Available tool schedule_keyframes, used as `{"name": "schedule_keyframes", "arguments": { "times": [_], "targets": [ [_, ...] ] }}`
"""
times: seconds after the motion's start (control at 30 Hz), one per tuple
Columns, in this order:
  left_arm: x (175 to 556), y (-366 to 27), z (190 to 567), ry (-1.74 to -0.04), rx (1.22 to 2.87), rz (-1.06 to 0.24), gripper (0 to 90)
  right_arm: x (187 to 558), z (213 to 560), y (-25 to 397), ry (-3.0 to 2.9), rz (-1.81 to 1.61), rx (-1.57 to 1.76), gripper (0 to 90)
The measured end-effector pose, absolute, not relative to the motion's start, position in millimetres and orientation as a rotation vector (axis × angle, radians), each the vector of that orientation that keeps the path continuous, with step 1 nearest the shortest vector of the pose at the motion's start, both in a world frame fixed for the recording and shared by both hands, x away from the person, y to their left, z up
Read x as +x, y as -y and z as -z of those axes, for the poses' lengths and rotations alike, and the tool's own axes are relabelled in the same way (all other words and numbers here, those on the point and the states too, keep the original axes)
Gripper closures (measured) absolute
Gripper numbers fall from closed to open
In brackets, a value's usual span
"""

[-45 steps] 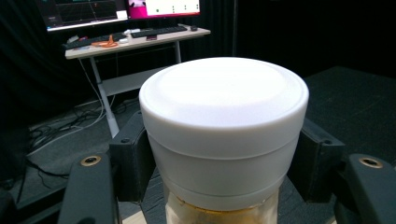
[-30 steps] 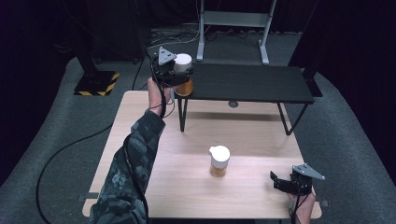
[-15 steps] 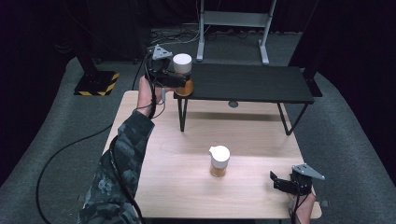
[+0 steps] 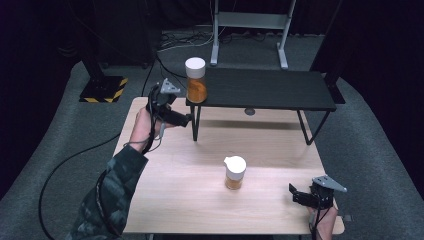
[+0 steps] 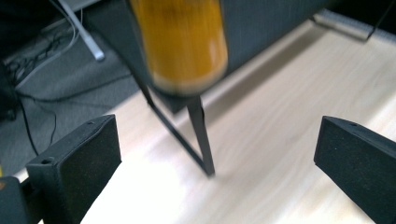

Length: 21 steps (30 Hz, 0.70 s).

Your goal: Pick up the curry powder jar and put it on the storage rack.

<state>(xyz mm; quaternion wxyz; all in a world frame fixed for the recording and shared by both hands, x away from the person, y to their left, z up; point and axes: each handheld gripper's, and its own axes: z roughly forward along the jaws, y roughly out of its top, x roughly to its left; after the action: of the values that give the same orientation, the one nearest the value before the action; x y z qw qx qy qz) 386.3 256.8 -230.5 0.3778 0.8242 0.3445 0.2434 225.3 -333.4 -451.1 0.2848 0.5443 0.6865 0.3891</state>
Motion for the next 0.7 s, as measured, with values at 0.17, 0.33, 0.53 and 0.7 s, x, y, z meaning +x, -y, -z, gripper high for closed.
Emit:
{"name": "schedule_keyframes", "arguments": {
  "times": [0.17,0.33,0.53,0.7],
  "targets": [
    [364.9,-266.4,265.1,-0.919,2.147,-0.621,0.0,225.3,451.0,332.8,-1.836,-1.038,1.456,0.9],
    [344.0,-274.6,320.0,-1.022,2.149,-0.593,0.0,225.8,450.4,331.5,-1.838,-1.028,1.458,0.9],
    [325.0,-283.6,367.4,-1.091,2.168,-0.608,0.0,225.9,450.3,330.7,-1.84,-1.023,1.455,0.8],
    [309.7,-300.8,395.0,-1.166,2.121,-0.588,0.0,225.9,450.1,329.5,-1.84,-1.017,1.453,0.9]
  ]
}}
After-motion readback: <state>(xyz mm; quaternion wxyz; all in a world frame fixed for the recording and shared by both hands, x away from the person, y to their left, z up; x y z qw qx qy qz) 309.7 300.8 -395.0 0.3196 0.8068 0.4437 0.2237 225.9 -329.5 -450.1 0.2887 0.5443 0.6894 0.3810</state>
